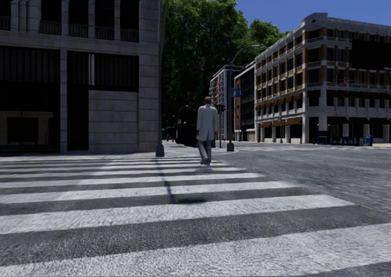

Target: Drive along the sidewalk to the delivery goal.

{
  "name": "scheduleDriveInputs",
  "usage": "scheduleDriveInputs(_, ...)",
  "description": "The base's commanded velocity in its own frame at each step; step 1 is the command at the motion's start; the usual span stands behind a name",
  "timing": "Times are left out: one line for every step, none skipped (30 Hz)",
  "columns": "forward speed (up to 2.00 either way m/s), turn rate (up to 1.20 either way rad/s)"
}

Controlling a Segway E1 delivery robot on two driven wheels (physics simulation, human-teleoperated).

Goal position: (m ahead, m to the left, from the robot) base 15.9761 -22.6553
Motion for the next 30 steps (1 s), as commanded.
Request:
scheduleDriveInputs(2.0, 0.01)
scheduleDriveInputs(2.0, 0.01)
scheduleDriveInputs(2.0, 0.27)
scheduleDriveInputs(2.0, 0.45)
scheduleDriveInputs(1.93, 0.51)
scheduleDriveInputs(1.93, 0.51)
scheduleDriveInputs(1.91, 0.52)
scheduleDriveInputs(1.9, 0.52)
scheduleDriveInputs(1.9, 0.48)
scheduleDriveInputs(1.9, 0.48)
scheduleDriveInputs(1.9, 0.45)
scheduleDriveInputs(1.9, 0.38)
scheduleDriveInputs(1.9, 0.38)
scheduleDriveInputs(1.89, 0.21)
scheduleDriveInputs(1.89, 0.01)
scheduleDriveInputs(1.88, 0.0)
scheduleDriveInputs(1.88, 0.0)
scheduleDriveInputs(1.87, 0.0)
scheduleDriveInputs(1.86, 0.0)
scheduleDriveInputs(1.85, 0.0)
scheduleDriveInputs(1.85, 0.0)
scheduleDriveInputs(1.83, 0.0)
scheduleDriveInputs(1.78, 0.0)
scheduleDriveInputs(1.75, 0.0)
scheduleDriveInputs(1.75, 0.0)
scheduleDriveInputs(1.74, 0.0)
scheduleDriveInputs(1.73, 0.0)
scheduleDriveInputs(1.73, 0.0)
scheduleDriveInputs(1.73, -0.09)
scheduleDriveInputs(1.73, -0.13)
